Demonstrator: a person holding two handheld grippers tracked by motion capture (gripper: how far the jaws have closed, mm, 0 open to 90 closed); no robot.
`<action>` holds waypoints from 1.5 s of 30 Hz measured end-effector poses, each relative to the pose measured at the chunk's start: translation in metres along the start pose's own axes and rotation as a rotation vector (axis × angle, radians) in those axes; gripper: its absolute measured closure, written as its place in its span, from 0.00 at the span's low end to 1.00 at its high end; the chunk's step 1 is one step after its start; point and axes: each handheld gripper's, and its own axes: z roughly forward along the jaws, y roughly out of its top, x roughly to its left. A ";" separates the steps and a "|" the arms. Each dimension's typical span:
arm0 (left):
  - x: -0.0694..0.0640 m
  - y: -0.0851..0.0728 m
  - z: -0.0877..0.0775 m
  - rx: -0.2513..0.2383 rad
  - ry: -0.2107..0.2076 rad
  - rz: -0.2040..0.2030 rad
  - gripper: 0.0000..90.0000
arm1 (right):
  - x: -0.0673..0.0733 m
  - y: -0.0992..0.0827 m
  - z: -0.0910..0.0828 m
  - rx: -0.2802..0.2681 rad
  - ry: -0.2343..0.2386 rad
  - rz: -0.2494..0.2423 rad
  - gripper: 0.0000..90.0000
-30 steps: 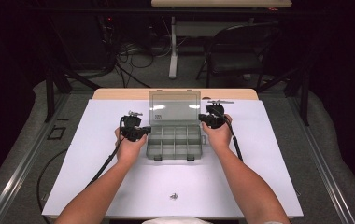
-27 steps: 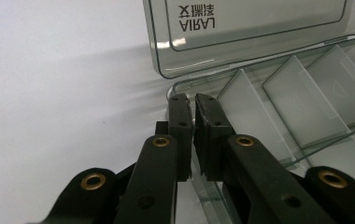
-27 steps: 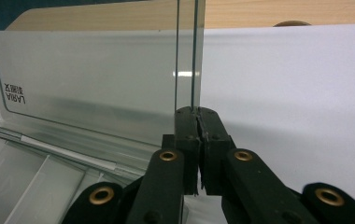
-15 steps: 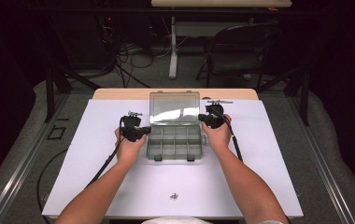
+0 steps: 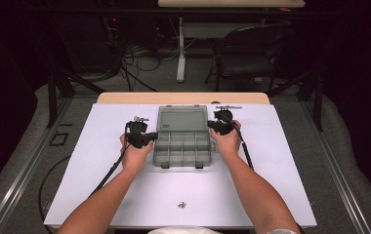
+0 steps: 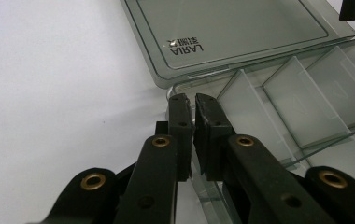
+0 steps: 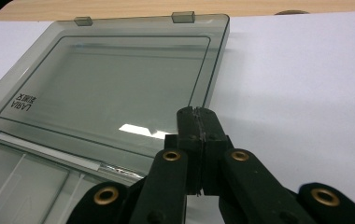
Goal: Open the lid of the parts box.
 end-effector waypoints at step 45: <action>0.001 0.000 0.000 0.006 -0.009 -0.004 0.92 | 0.011 0.000 -0.014 -0.030 0.004 -0.057 0.92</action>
